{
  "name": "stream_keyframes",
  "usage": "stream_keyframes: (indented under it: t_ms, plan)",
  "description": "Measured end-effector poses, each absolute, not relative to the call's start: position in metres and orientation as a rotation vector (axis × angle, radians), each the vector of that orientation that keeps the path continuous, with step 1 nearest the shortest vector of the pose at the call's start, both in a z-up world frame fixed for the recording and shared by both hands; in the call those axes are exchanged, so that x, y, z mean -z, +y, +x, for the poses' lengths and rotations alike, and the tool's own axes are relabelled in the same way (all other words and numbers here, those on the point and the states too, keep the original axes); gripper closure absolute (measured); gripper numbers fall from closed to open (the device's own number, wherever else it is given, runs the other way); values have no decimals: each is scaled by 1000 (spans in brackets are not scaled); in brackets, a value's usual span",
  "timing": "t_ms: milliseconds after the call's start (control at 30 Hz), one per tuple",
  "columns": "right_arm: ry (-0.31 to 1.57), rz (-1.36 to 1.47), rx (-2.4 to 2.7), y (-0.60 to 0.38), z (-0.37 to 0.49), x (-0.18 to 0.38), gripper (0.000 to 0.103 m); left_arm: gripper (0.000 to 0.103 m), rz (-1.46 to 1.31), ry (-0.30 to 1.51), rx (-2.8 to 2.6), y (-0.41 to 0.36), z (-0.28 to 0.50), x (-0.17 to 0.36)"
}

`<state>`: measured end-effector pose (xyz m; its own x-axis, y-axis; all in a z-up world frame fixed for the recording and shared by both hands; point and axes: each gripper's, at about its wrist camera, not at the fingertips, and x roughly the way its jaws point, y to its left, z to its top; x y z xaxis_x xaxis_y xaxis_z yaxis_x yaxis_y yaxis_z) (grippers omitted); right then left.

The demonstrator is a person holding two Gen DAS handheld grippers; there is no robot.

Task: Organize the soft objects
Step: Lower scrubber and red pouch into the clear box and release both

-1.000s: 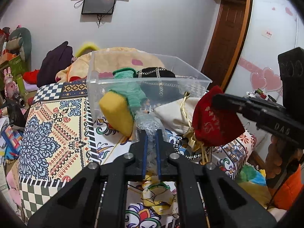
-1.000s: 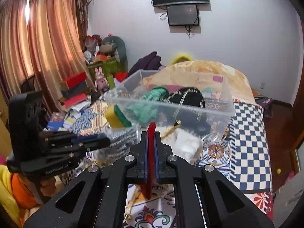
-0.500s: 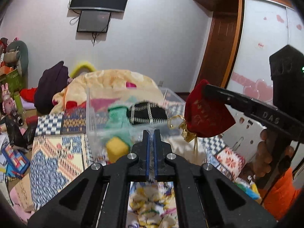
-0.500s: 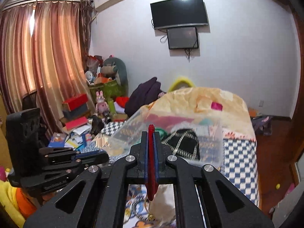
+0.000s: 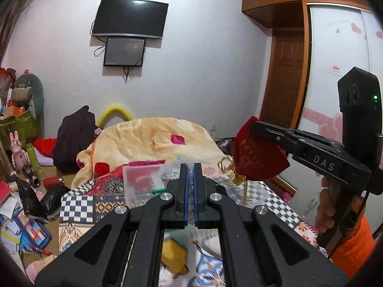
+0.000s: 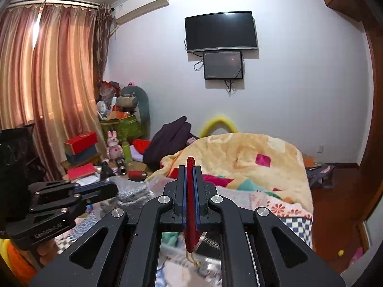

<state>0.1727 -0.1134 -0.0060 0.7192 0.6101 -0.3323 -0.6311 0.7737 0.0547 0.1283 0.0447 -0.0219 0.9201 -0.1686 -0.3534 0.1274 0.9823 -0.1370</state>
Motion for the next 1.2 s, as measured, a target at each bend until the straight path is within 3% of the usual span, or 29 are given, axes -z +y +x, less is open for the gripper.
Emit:
stream_keyframes:
  t_ms: [367,1033,1167,1200]
  plan:
    - [468,-107,-676,-105,214,45,99,101,-96,503,115,50,190,69]
    - [708,-174,-569,-132,237,93,98,101,-91,662,79,62,193,111]
    - [719,-169,-573,-138,233,90,91,99,-99,661,94,60,185,109]
    - [719,-164,-575,-140,231,88,83,98,-107,660,101,60,182,108]
